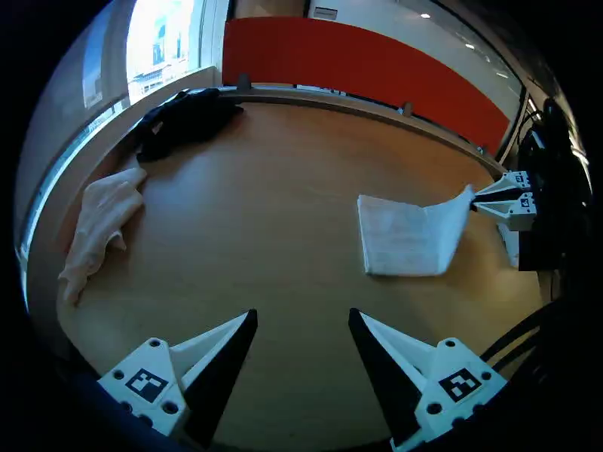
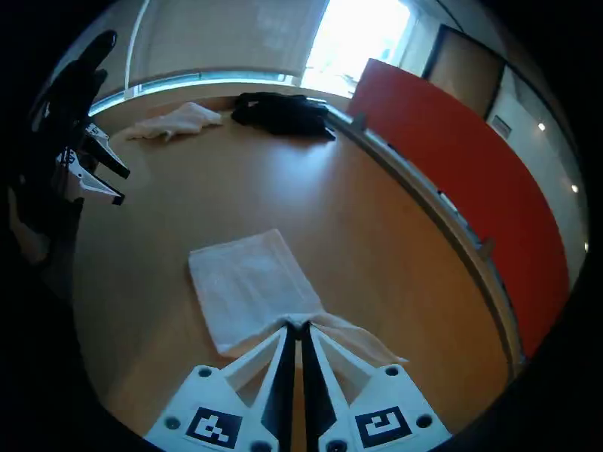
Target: Fold towel
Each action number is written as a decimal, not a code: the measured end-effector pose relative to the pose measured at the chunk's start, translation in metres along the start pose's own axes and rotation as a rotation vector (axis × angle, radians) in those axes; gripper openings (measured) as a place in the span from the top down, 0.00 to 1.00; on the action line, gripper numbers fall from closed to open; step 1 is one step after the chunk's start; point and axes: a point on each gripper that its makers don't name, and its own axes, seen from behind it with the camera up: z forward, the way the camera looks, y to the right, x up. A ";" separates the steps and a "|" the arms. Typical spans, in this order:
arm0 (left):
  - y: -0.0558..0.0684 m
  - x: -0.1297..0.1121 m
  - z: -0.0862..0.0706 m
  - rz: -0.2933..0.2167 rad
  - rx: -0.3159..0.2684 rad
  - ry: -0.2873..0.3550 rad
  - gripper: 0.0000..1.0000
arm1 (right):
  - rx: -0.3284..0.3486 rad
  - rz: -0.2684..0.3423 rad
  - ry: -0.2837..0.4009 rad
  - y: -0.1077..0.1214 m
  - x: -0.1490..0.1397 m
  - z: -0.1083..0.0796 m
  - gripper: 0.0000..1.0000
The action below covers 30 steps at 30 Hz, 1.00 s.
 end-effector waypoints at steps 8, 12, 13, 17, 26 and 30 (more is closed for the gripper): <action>0.002 -0.005 -0.005 -0.038 -0.006 0.002 0.11 | 0.077 -0.125 -0.009 -0.028 0.024 0.029 0.95; 0.002 -0.008 -0.008 -0.050 -0.004 0.002 0.11 | 0.124 -0.160 -0.011 -0.049 0.033 0.046 0.95; 0.003 -0.009 -0.009 -0.053 -0.003 0.001 0.11 | 0.136 -0.164 -0.011 -0.055 0.034 0.051 0.95; 0.004 -0.012 -0.011 -0.068 -0.002 0.000 0.11 | 0.192 -0.166 -0.012 -0.081 0.039 0.071 0.95; 0.005 -0.013 -0.009 -0.090 -0.006 -0.001 0.10 | 0.256 -0.113 -0.036 -0.106 0.026 0.097 0.91; 0.006 -0.011 -0.008 -0.090 -0.008 -0.001 0.11 | 0.249 -0.071 -0.023 -0.100 0.028 0.093 0.52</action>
